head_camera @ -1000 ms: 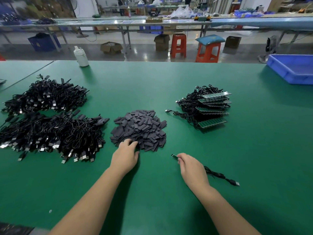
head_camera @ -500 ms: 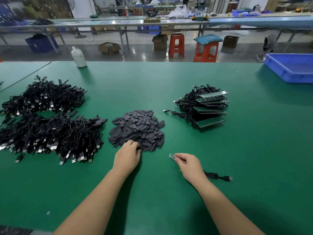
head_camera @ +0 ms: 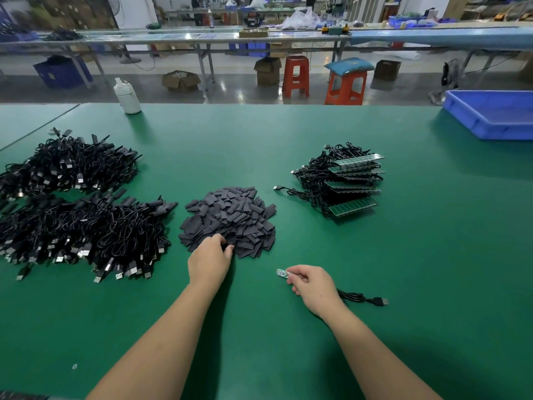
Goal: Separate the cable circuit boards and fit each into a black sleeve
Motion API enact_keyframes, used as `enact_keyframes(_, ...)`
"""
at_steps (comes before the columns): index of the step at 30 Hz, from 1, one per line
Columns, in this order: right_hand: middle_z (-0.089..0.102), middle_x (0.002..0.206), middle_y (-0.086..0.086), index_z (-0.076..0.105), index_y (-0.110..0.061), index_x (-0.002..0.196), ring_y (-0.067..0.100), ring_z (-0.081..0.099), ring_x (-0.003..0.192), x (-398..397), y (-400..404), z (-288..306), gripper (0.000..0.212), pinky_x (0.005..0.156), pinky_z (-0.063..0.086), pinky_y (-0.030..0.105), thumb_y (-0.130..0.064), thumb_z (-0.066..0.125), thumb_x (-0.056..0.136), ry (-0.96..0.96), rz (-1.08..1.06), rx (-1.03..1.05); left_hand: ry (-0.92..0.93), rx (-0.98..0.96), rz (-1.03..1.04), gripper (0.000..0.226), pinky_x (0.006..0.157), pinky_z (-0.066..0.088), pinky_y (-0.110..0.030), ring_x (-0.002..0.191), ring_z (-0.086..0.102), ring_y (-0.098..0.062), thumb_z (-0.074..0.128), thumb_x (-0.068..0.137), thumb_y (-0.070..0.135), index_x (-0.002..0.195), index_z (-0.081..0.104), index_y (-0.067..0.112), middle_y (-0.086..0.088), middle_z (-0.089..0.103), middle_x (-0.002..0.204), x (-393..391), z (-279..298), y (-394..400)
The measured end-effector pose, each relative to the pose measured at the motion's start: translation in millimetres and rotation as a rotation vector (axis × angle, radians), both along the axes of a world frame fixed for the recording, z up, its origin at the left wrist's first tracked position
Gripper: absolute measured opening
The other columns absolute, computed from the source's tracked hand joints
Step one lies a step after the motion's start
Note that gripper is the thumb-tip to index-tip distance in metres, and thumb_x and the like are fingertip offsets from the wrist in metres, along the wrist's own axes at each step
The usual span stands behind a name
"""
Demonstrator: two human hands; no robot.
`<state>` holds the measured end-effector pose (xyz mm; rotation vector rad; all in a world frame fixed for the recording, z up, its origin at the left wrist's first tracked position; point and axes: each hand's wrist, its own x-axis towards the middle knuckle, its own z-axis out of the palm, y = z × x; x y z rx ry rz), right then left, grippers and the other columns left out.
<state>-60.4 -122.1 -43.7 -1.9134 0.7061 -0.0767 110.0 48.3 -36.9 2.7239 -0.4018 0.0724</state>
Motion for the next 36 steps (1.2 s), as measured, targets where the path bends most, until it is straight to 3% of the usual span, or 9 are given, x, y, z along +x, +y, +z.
enact_keyframes(8, 0.073, 0.080, -0.008, 0.069, -0.033, 0.093, 0.005, 0.062, 0.069, -2.8, -2.8, 4.9, 0.019, 0.085, 0.057, 0.034, -0.015, 0.061, 0.094, 0.010, 0.056, 0.026, -0.184, 0.040, -0.064, 0.016, 0.056, 0.047, -0.031, 0.068, 0.059, -0.024, 0.055, 0.096, 0.024, 0.095, 0.069, 0.016, 0.001, 0.060, 0.090, -0.4, 9.4, 11.9)
enact_keyframes(12, 0.072, 0.080, -0.007, 0.070, -0.028, 0.096, 0.007, 0.060, 0.069, -3.1, -2.7, 6.1, 0.018, 0.083, 0.056, 0.033, -0.013, 0.060, 0.095, 0.003, 0.069, 0.033, -0.314, -0.136, -0.122, 0.008, 0.056, 0.051, -0.033, 0.066, 0.062, -0.026, 0.065, 0.091, 0.012, 0.091, 0.072, 0.009, -0.003, 0.067, 0.094, -7.4, 12.9, 22.4)
enact_keyframes(14, 0.071, 0.079, -0.007, 0.069, -0.026, 0.096, 0.008, 0.059, 0.068, -3.5, -3.4, 5.8, 0.017, 0.081, 0.055, 0.033, -0.012, 0.060, 0.095, 0.001, 0.070, 0.052, -0.213, -0.300, -0.062, 0.007, 0.061, 0.051, -0.029, 0.067, 0.063, -0.017, 0.064, 0.091, 0.013, 0.092, 0.071, 0.012, 0.001, 0.069, 0.088, -13.0, 15.9, 22.8)
enact_keyframes(18, 0.070, 0.079, -0.007, 0.071, -0.022, 0.102, 0.006, 0.058, 0.066, -3.7, -4.8, 4.5, 0.017, 0.075, 0.054, 0.025, -0.012, 0.060, 0.096, 0.004, 0.070, 0.065, 0.418, -0.653, 0.114, 0.013, 0.053, 0.055, -0.028, 0.044, 0.059, -0.014, 0.060, 0.091, 0.016, 0.082, 0.069, 0.016, -0.002, 0.070, 0.058, -30.9, 16.0, 14.4)
enact_keyframes(21, 0.070, 0.079, -0.007, 0.072, -0.019, 0.106, 0.006, 0.058, 0.066, -4.0, -4.7, 3.6, 0.018, 0.072, 0.052, 0.022, -0.012, 0.059, 0.096, 0.010, 0.066, 0.059, 0.497, -0.452, 0.076, 0.012, 0.051, 0.047, -0.023, 0.044, 0.058, -0.013, 0.063, 0.089, 0.019, 0.078, 0.069, 0.017, -0.002, 0.069, 0.057, -42.3, 8.0, 12.2)
enact_keyframes(25, 0.069, 0.080, -0.004, 0.071, -0.014, 0.110, 0.008, 0.057, 0.067, -5.0, -5.1, 4.3, 0.019, 0.071, 0.052, 0.020, -0.009, 0.058, 0.097, 0.010, 0.060, 0.078, 0.298, -0.229, -0.033, 0.010, 0.059, 0.044, -0.025, 0.068, 0.060, -0.011, 0.065, 0.085, 0.022, 0.076, 0.063, 0.022, 0.007, 0.066, 0.074, -42.7, 9.8, 11.1)
enact_keyframes(31, 0.068, 0.079, -0.005, 0.071, -0.012, 0.113, 0.005, 0.056, 0.064, -4.9, -5.0, 4.2, 0.020, 0.069, 0.051, 0.016, -0.010, 0.058, 0.097, 0.013, 0.064, 0.062, -0.118, 0.293, -0.613, 0.015, 0.067, 0.047, -0.035, 0.091, 0.056, -0.024, 0.051, 0.092, 0.015, 0.103, 0.061, 0.017, 0.000, 0.052, 0.105, -36.2, 3.4, 25.4)
enact_keyframes(34, 0.069, 0.078, -0.008, 0.072, -0.015, 0.112, 0.004, 0.057, 0.065, -4.0, -5.1, 3.0, 0.020, 0.072, 0.052, 0.019, -0.012, 0.059, 0.096, 0.015, 0.058, 0.056, -0.067, 0.207, -0.575, 0.022, 0.072, 0.048, -0.033, 0.098, 0.056, -0.021, 0.049, 0.093, 0.017, 0.111, 0.060, 0.020, 0.004, 0.051, 0.112, -36.6, 1.7, 26.7)
enact_keyframes(36, 0.070, 0.078, -0.008, 0.072, -0.017, 0.111, 0.003, 0.058, 0.065, -3.9, -5.3, 2.3, 0.020, 0.073, 0.053, 0.020, -0.013, 0.059, 0.096, 0.023, 0.055, 0.048, 0.032, 0.071, -0.510, 0.025, 0.080, 0.051, -0.032, 0.102, 0.056, -0.015, 0.054, 0.095, 0.036, 0.117, 0.059, 0.028, 0.010, 0.051, 0.115, -43.8, 2.4, 20.8)
